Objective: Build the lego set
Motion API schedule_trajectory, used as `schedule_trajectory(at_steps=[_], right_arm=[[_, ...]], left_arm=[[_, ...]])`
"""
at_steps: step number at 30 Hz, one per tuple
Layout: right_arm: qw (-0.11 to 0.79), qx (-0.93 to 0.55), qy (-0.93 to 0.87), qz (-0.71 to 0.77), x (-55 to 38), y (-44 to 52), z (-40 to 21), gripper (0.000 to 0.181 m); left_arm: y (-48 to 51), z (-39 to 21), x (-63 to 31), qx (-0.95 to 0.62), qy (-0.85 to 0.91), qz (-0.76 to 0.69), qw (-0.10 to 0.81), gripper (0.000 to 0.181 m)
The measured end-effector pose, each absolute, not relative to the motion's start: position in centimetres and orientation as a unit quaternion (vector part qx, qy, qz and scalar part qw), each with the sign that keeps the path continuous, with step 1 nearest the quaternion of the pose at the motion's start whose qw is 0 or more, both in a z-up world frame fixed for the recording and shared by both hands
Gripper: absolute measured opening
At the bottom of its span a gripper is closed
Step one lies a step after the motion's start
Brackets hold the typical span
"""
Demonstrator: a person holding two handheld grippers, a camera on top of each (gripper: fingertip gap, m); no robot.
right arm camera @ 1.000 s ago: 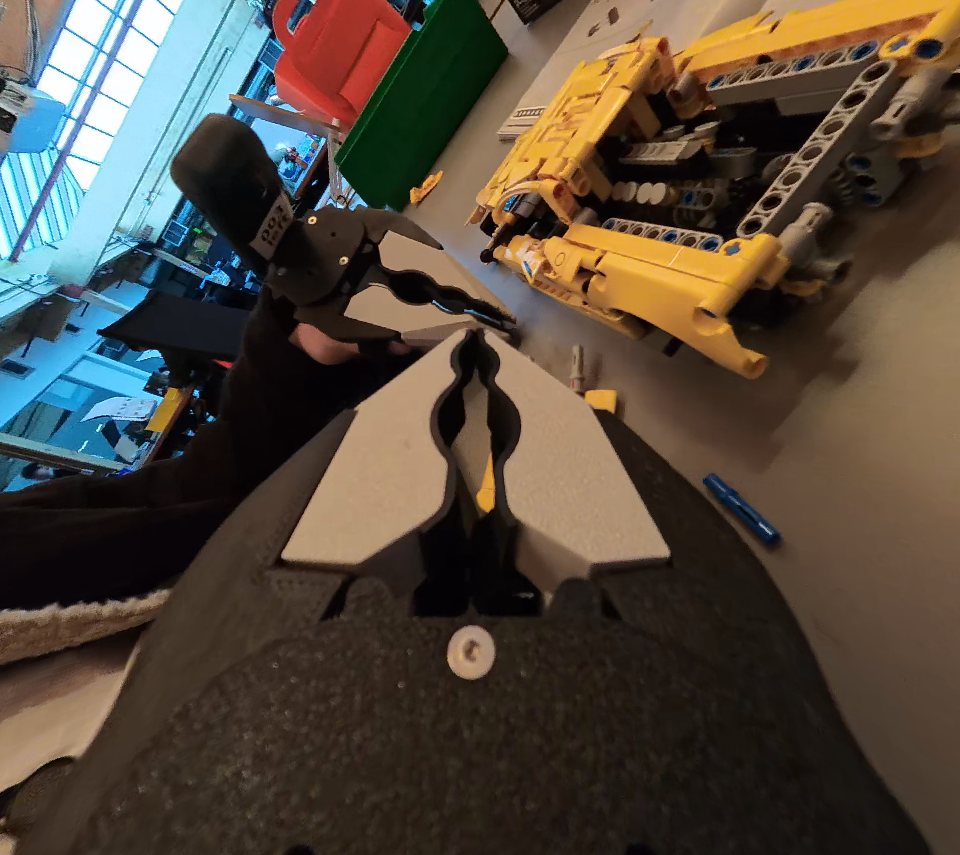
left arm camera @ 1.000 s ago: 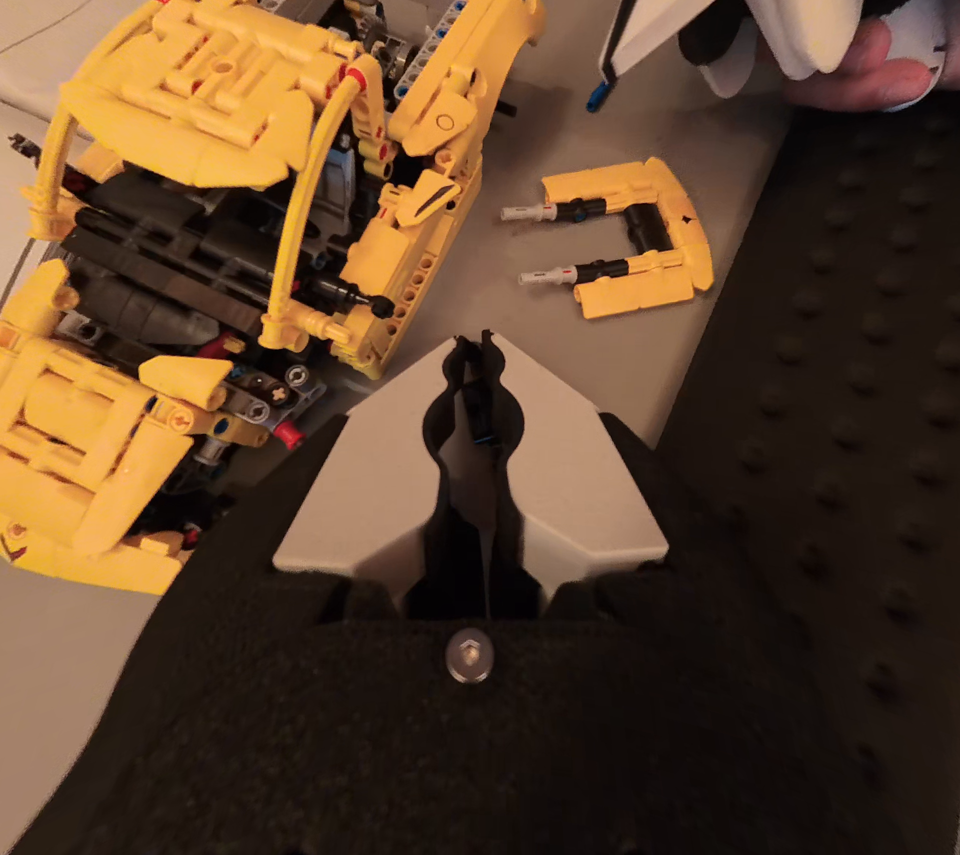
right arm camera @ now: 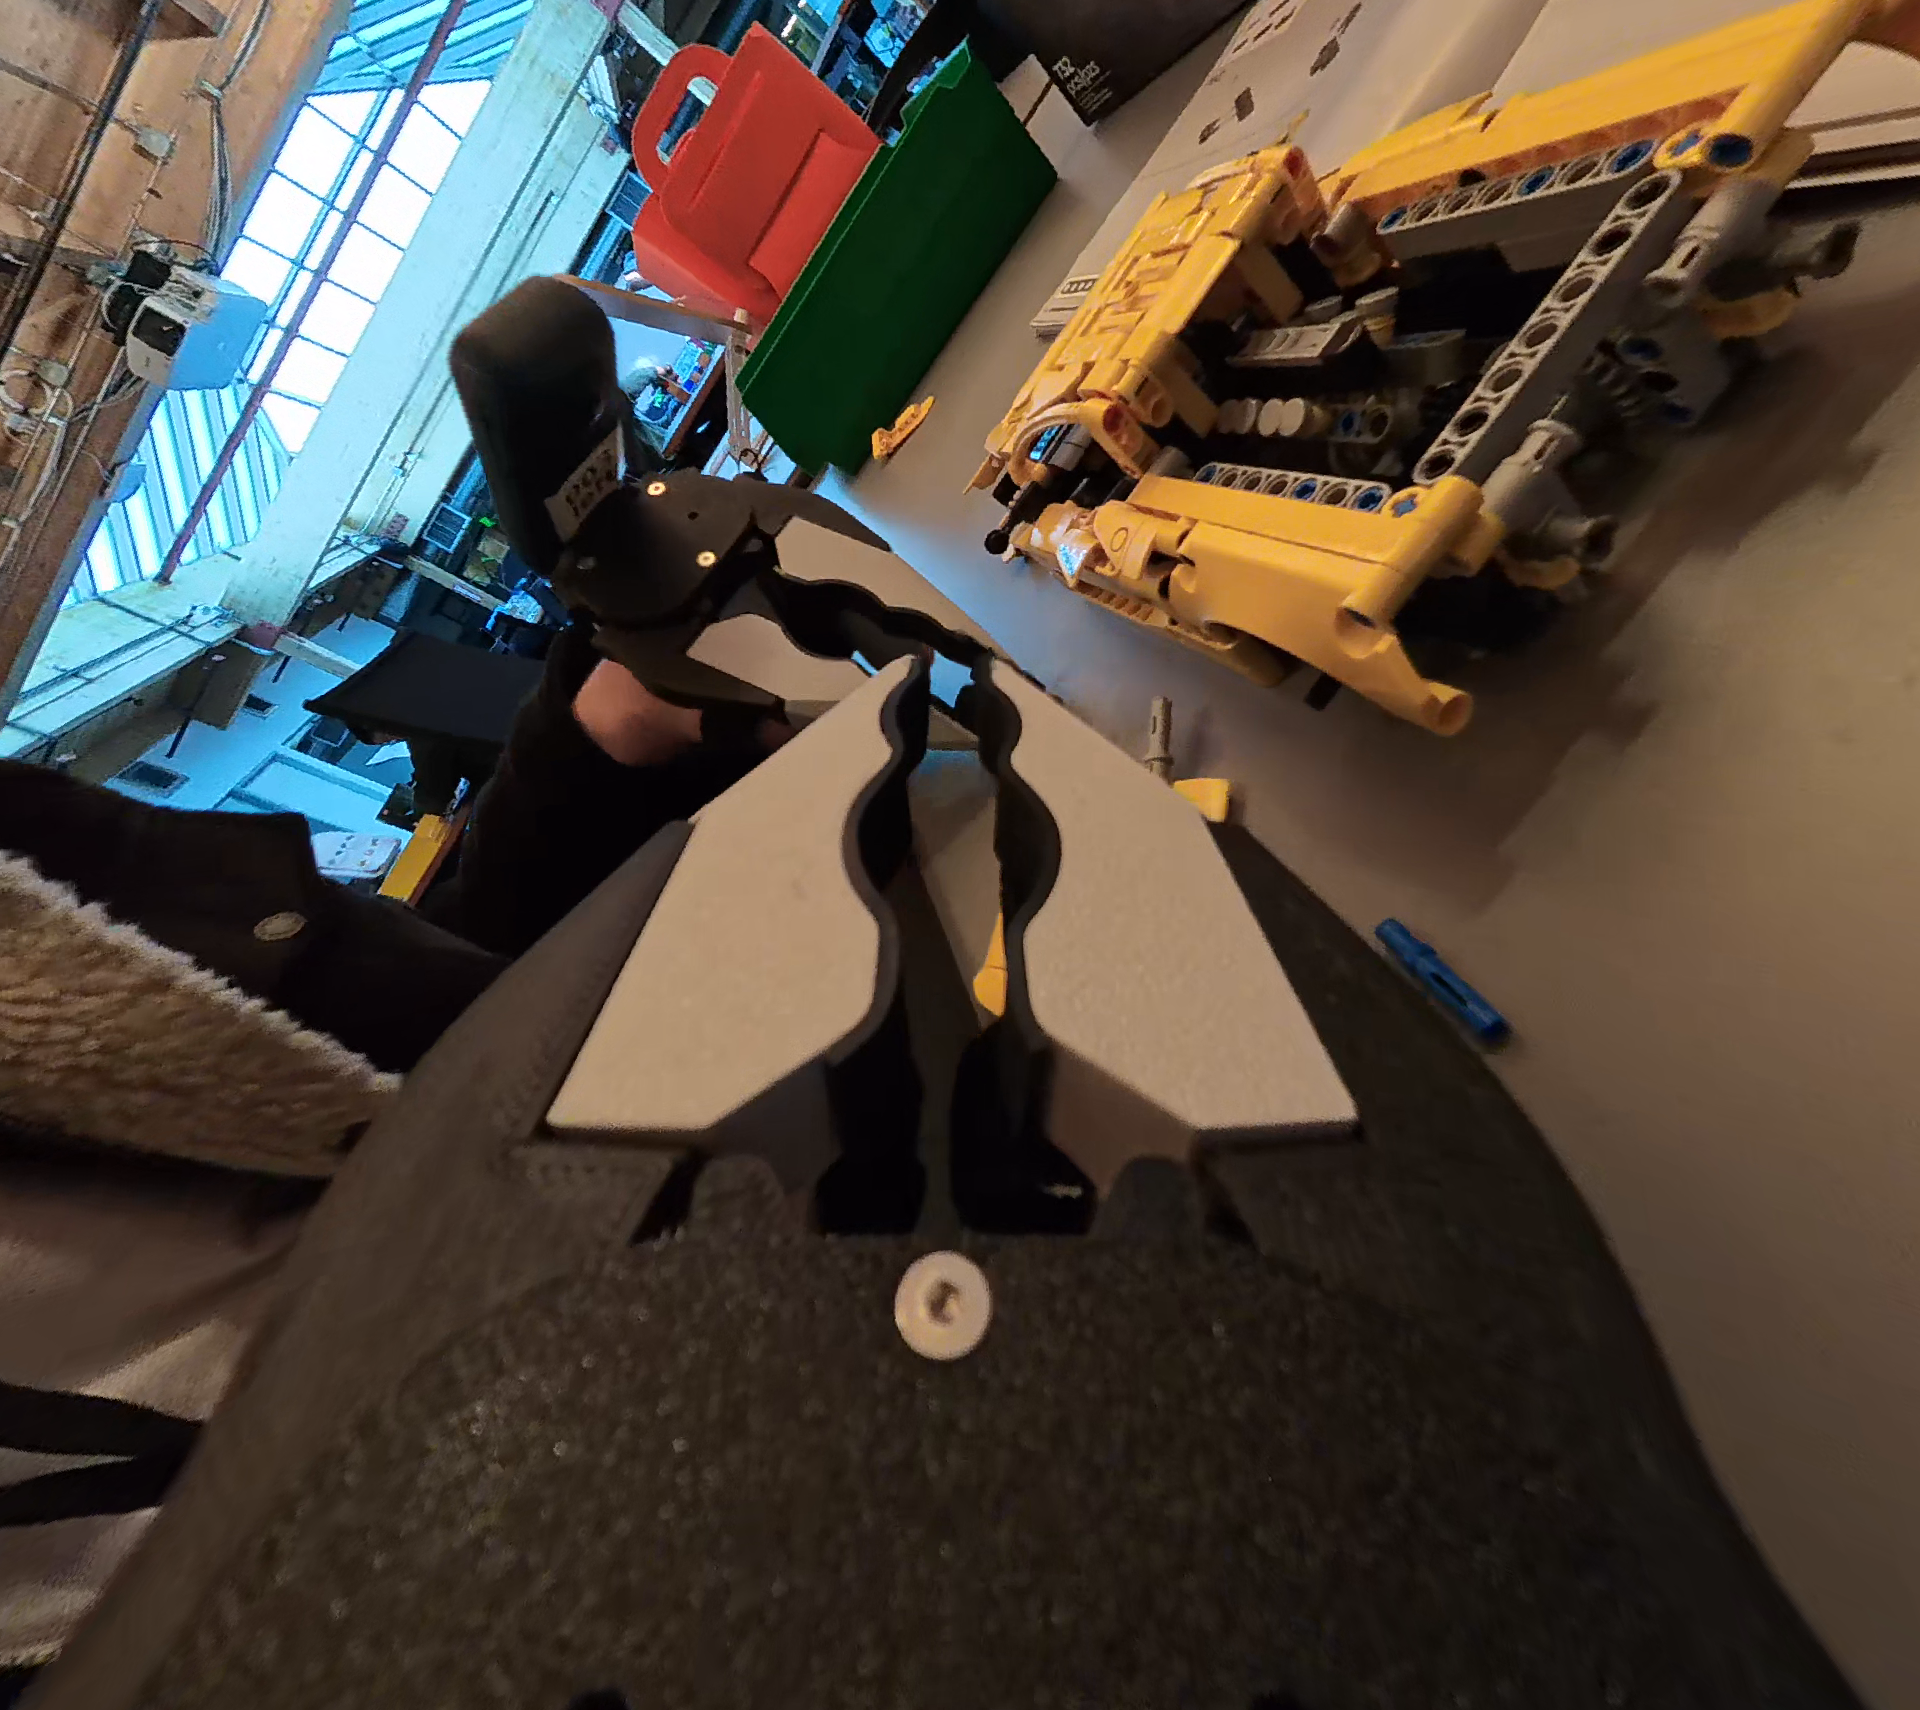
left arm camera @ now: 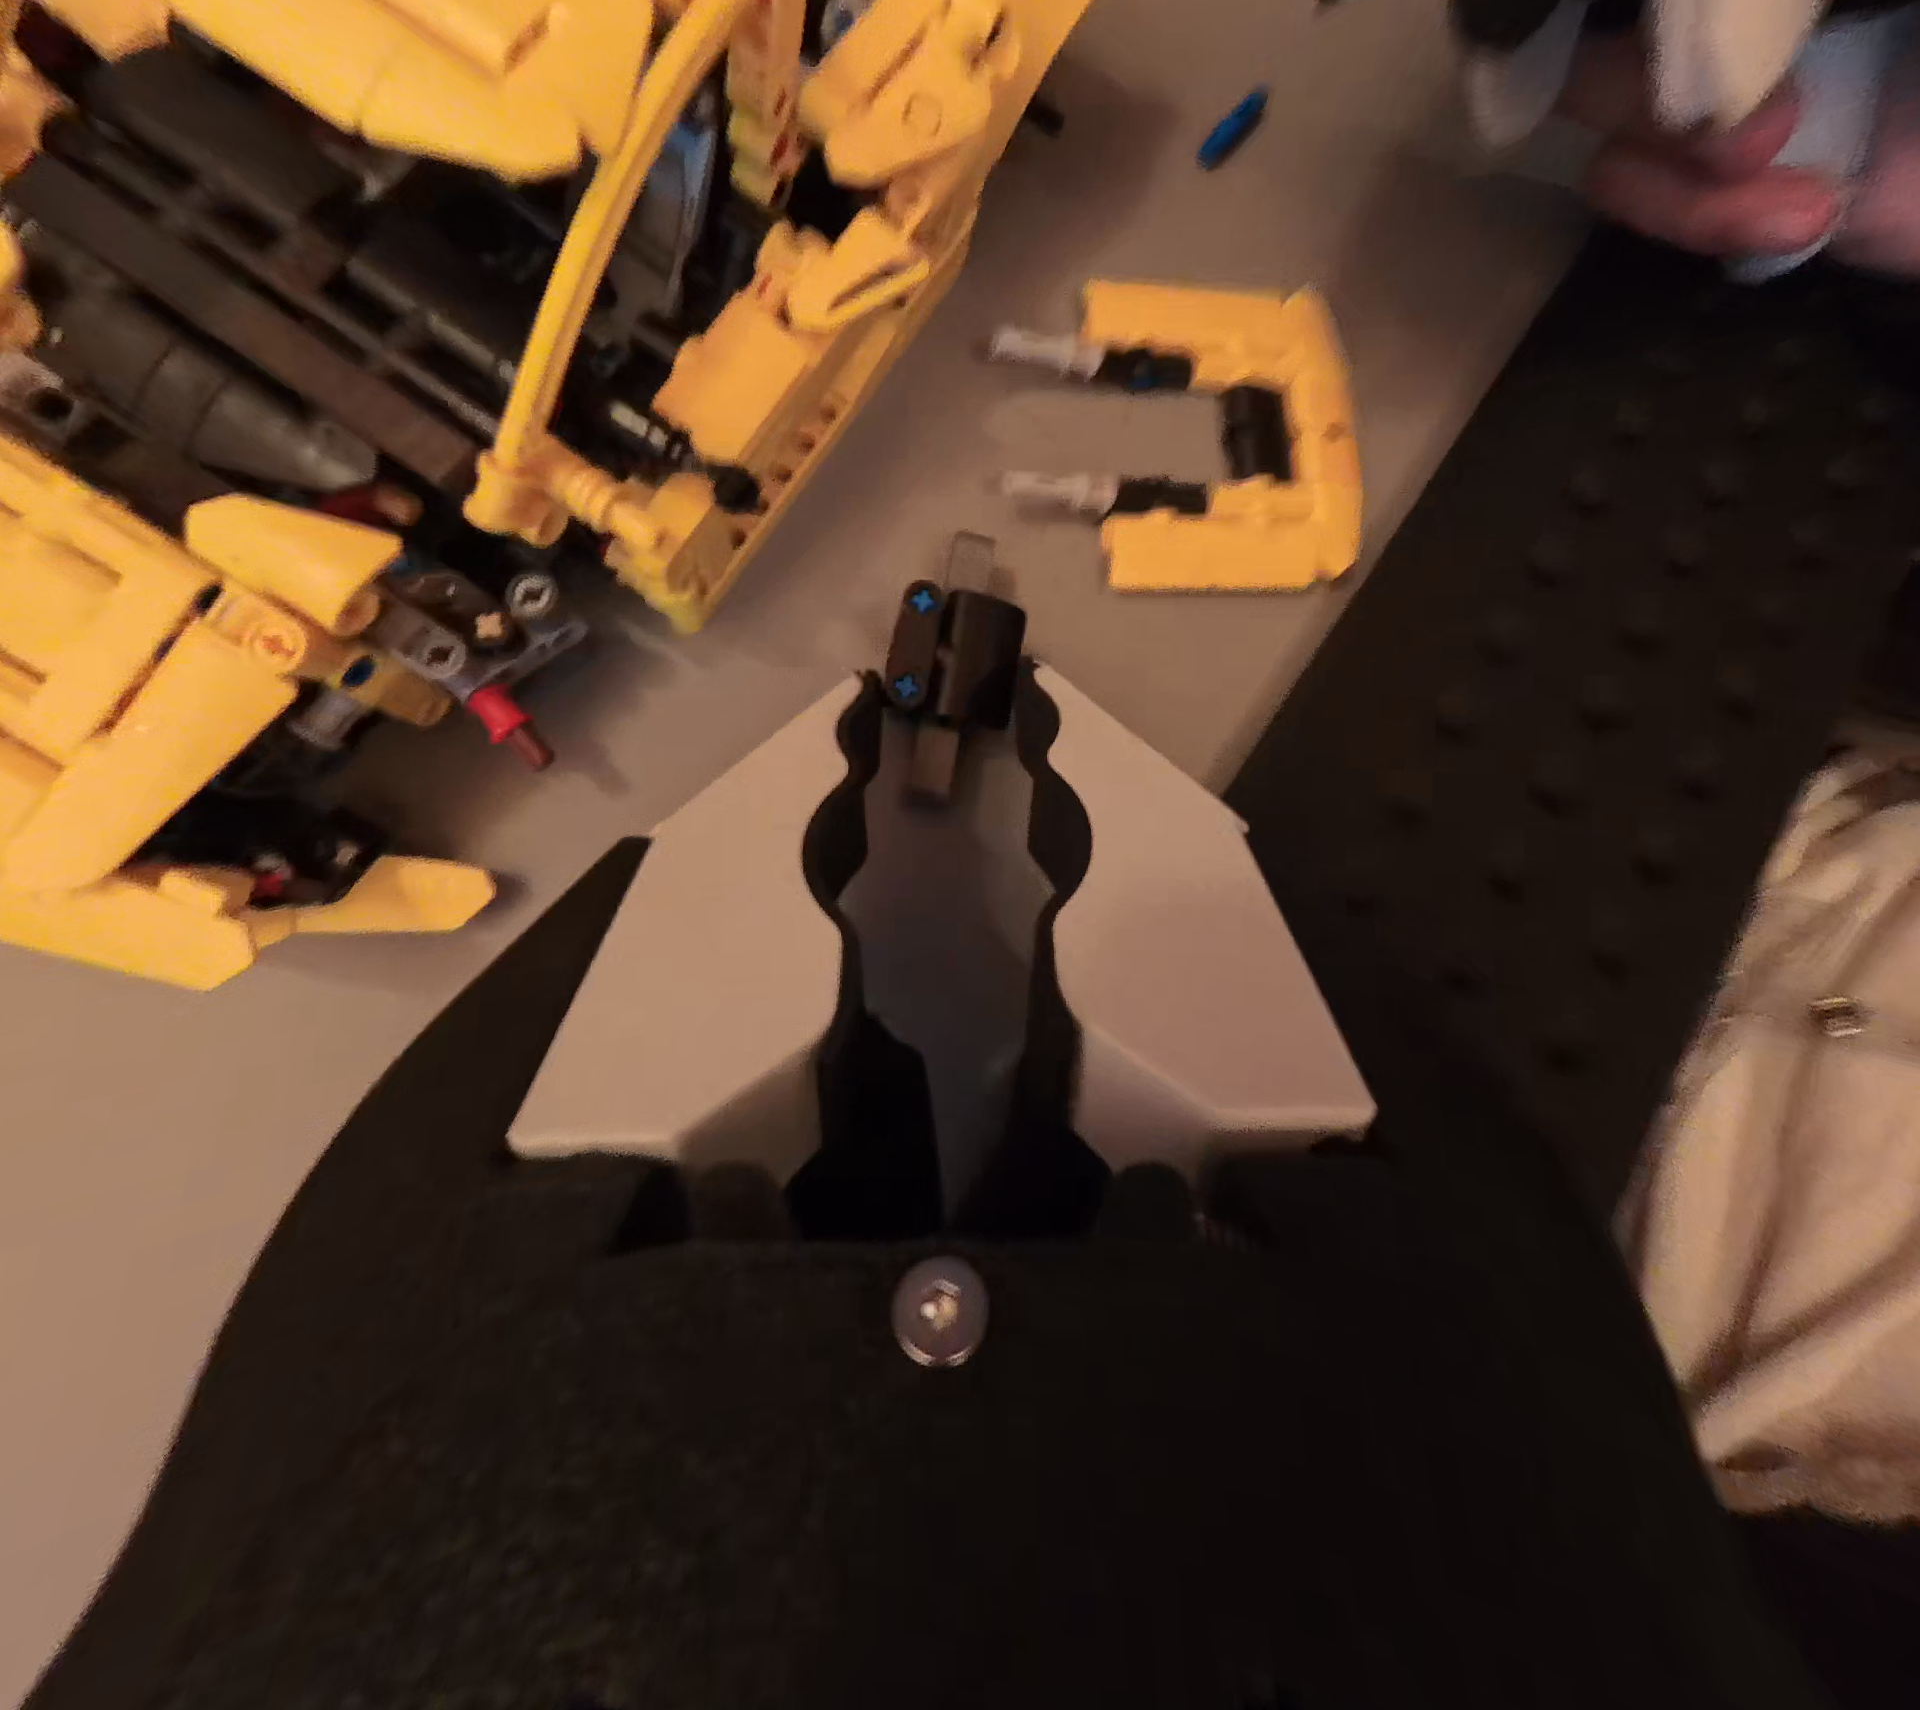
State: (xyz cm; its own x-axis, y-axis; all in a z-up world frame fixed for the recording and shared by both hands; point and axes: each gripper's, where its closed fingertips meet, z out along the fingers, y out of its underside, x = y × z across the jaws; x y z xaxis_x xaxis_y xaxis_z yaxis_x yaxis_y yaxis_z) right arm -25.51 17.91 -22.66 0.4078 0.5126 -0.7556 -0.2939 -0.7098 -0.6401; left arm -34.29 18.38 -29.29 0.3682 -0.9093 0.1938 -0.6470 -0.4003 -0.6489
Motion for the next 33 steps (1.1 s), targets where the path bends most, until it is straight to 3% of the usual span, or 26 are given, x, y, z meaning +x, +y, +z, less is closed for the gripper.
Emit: schedule_trajectory(at_steps=[5,8,10,16,19,23,27,30,33], right_arm=[[0.376,-0.713,-0.099,0.584,-26.8,16.9,-21.0,0.021],[0.371,-0.682,-0.081,0.625,-26.6,16.8,-19.9,0.025],[0.358,-0.665,-0.071,0.651,-26.4,16.5,-19.4,0.014],[0.343,-0.684,-0.081,0.638,-26.8,16.3,-20.1,0.009],[0.357,-0.682,-0.089,0.632,-26.4,16.3,-19.7,0.007],[0.377,-0.647,-0.108,0.654,-26.3,15.7,-18.2,0.007],[0.419,-0.682,-0.213,0.561,-28.0,14.9,-19.1,0.007],[0.447,-0.677,-0.300,0.502,-29.6,13.7,-19.3,0.007],[0.448,-0.689,-0.327,0.468,-30.1,13.5,-20.1,0.007]], left_arm=[[17.2,-22.6,-30.1,-0.713,0.441,-0.422,0.344,0.025],[16.4,-21.2,-28.6,-0.667,0.497,-0.366,0.418,0.025],[16.2,-20.6,-27.9,-0.645,0.524,-0.328,0.448,0.025],[15.9,-20.2,-27.2,-0.624,0.550,-0.290,0.474,0.026],[15.5,-20.3,-27.4,-0.635,0.536,-0.329,0.447,0.028],[16.0,-18.0,-28.7,-0.650,0.423,-0.507,0.377,0.027],[14.8,-16.2,-29.6,-0.625,0.400,-0.608,0.283,0.027],[12.6,-17.7,-29.9,-0.628,0.487,-0.573,0.202,0.031],[12.6,-19.3,-30.3,-0.633,0.558,-0.501,0.192,0.033]])
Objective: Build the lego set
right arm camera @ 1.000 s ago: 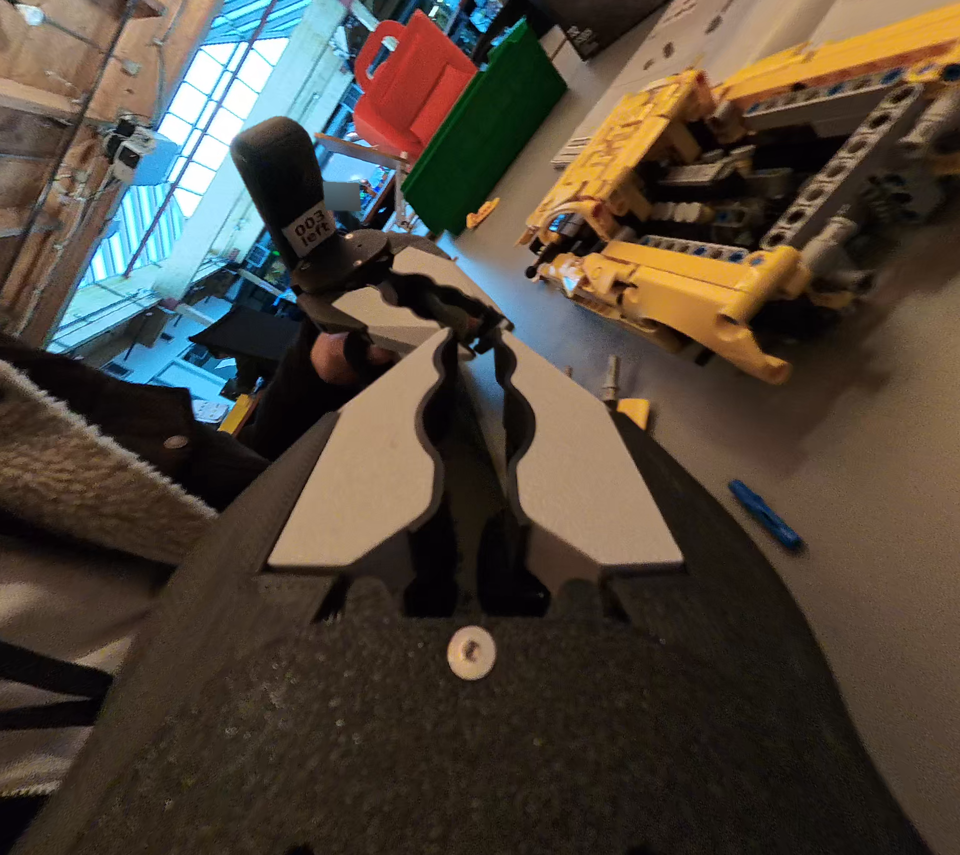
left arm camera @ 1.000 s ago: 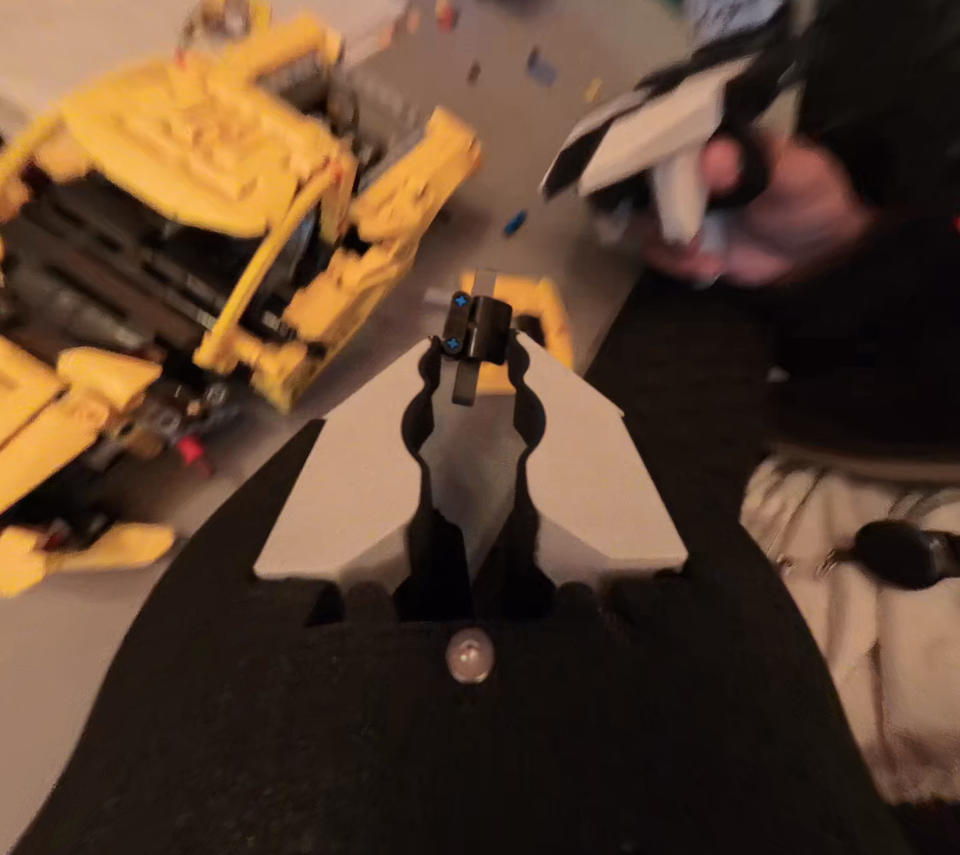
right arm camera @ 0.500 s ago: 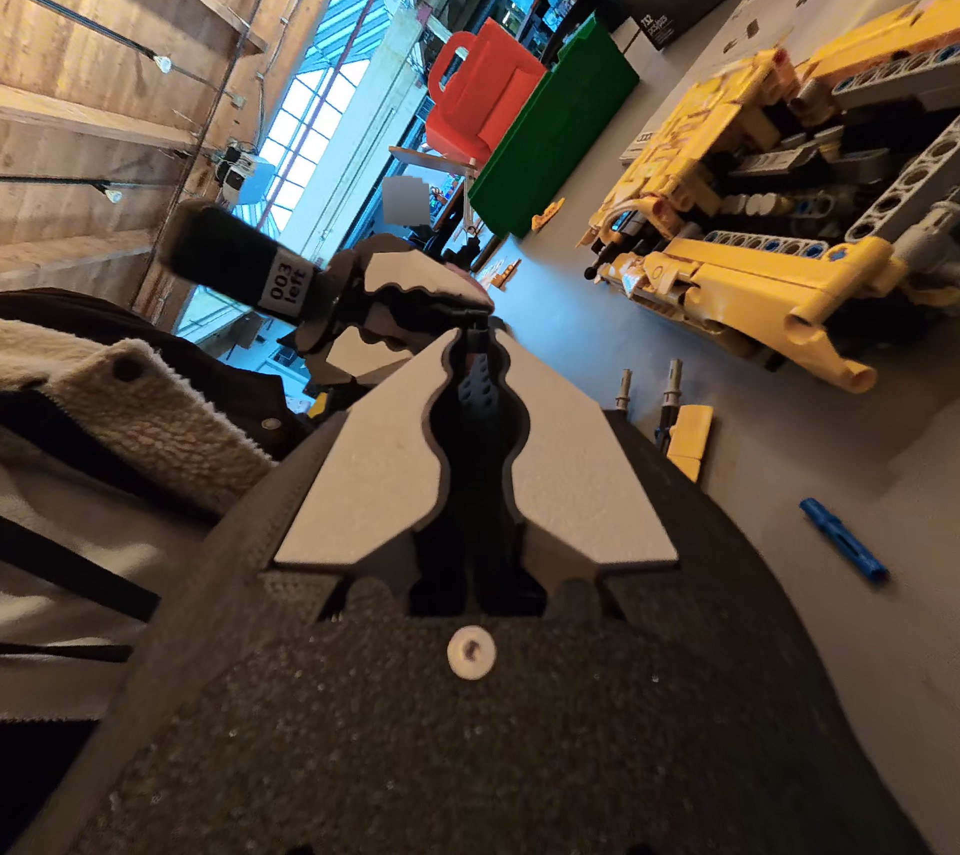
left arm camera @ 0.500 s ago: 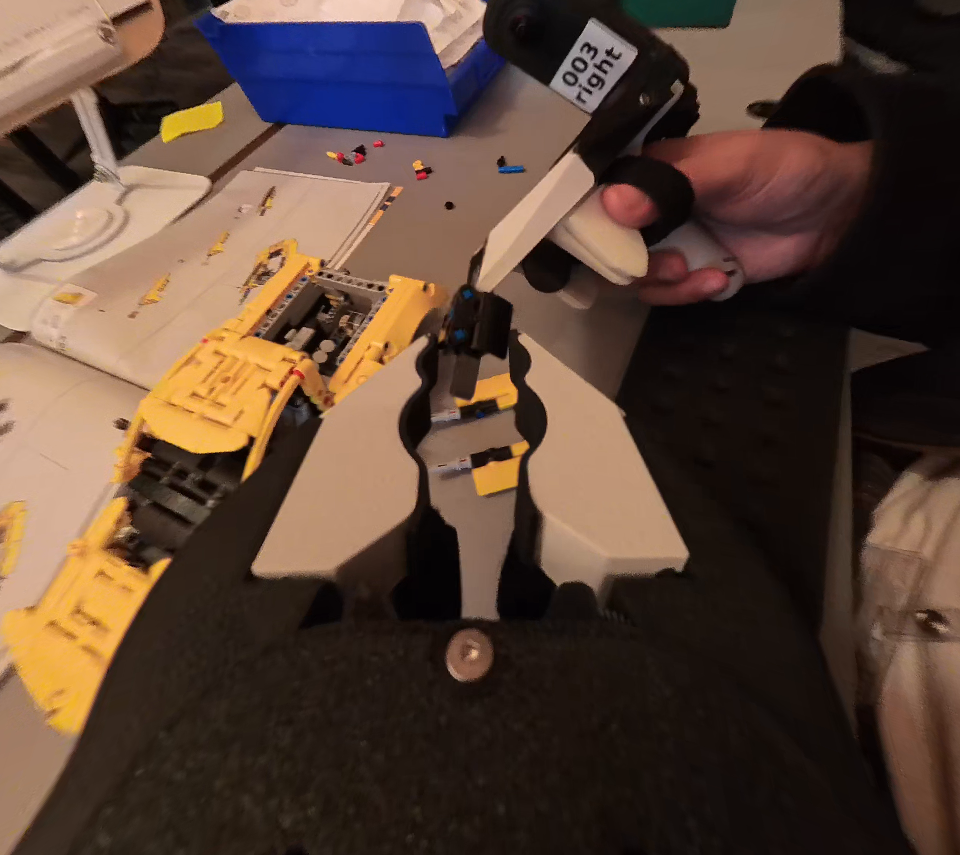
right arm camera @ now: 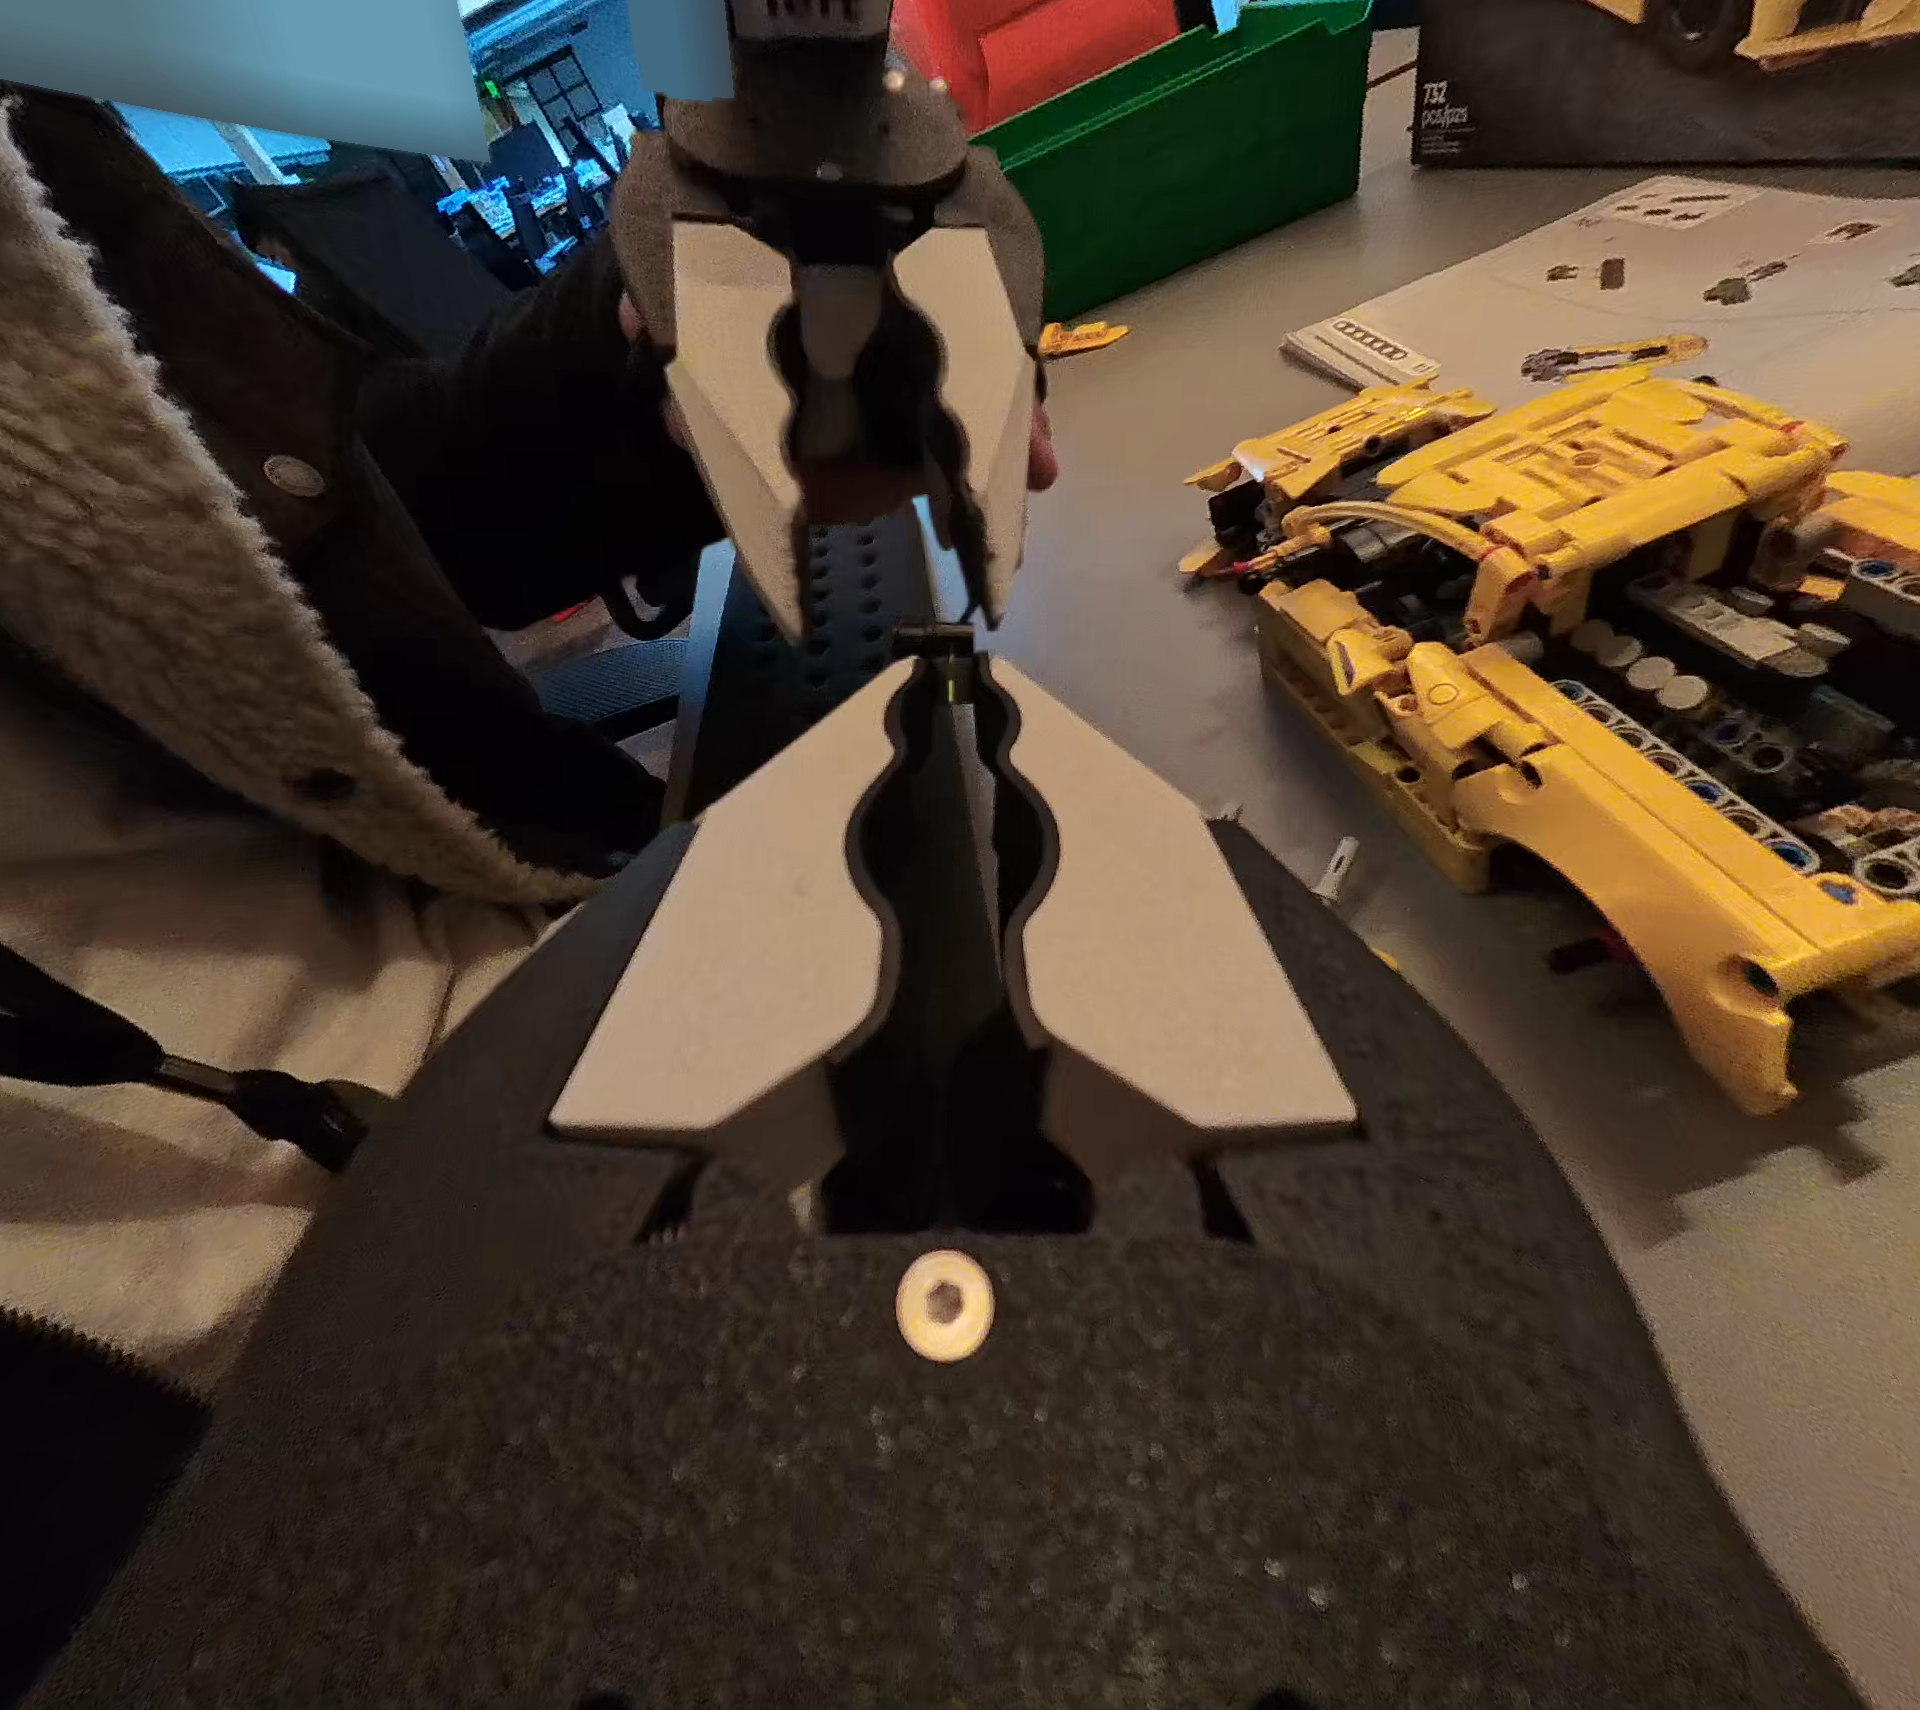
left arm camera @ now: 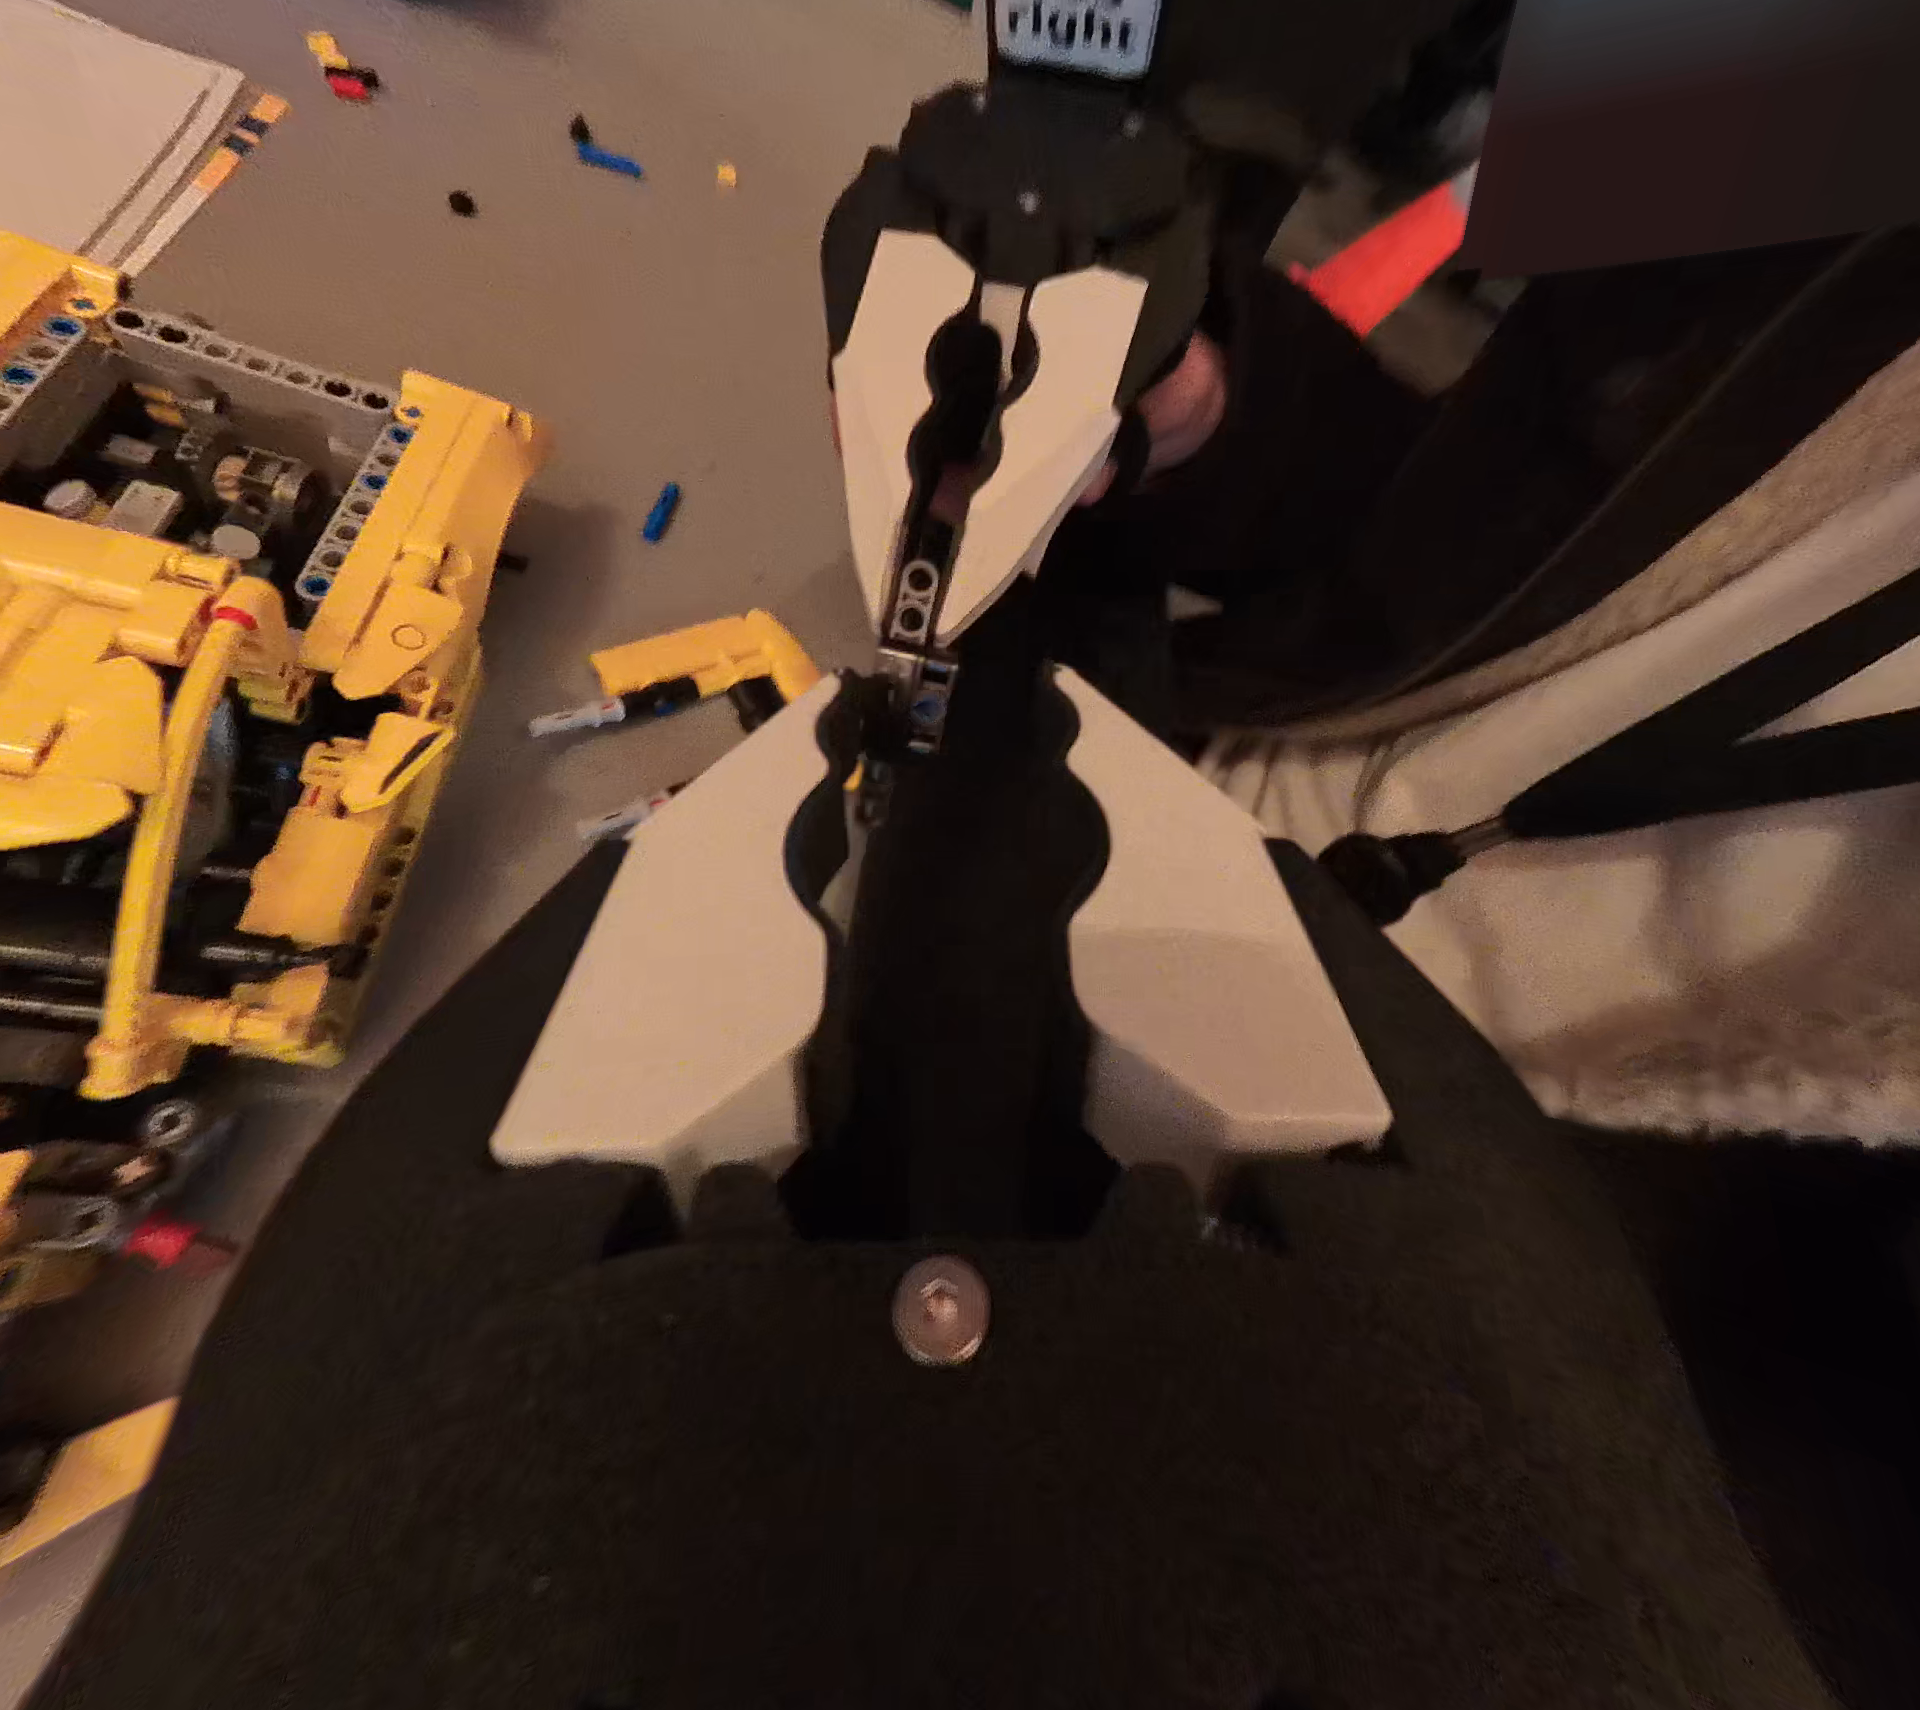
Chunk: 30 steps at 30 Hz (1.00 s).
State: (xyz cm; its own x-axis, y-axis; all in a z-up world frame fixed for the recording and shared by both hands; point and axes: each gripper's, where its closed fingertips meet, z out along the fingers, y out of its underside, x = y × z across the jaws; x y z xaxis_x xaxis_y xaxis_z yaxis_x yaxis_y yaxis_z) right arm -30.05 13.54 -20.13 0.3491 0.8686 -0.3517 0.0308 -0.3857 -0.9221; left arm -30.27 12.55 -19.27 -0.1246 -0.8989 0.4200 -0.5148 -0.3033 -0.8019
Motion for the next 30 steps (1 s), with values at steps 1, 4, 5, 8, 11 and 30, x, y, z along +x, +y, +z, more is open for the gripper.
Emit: schedule_trajectory(at_steps=[1,4,5,8,11,30], right_arm=[[0.446,-0.689,-0.327,0.469,-30.1,13.5,-20.2,0.007],[0.449,-0.690,-0.336,0.458,-30.3,13.4,-20.3,0.007],[0.447,-0.691,-0.341,0.455,-30.4,13.4,-20.4,0.007],[0.442,-0.701,-0.344,0.443,-30.4,13.5,-20.9,0.007],[0.448,-0.697,-0.338,0.447,-30.3,13.6,-20.6,0.007],[0.398,-0.785,-0.255,0.400,-26.1,16.4,-23.8,0.029]], left_arm=[[12.6,-19.6,-30.4,-0.633,0.574,-0.485,0.186,0.034],[12.6,-20.3,-30.4,-0.625,0.616,-0.445,0.181,0.036],[12.5,-20.6,-30.4,-0.622,0.626,-0.435,0.177,0.036],[12.8,-21.6,-30.4,-0.623,0.647,-0.404,0.174,0.036],[13.8,-21.8,-30.5,-0.630,0.650,-0.377,0.194,0.037],[16.0,-22.6,-31.7,-0.663,0.539,-0.478,0.205,0.018]])
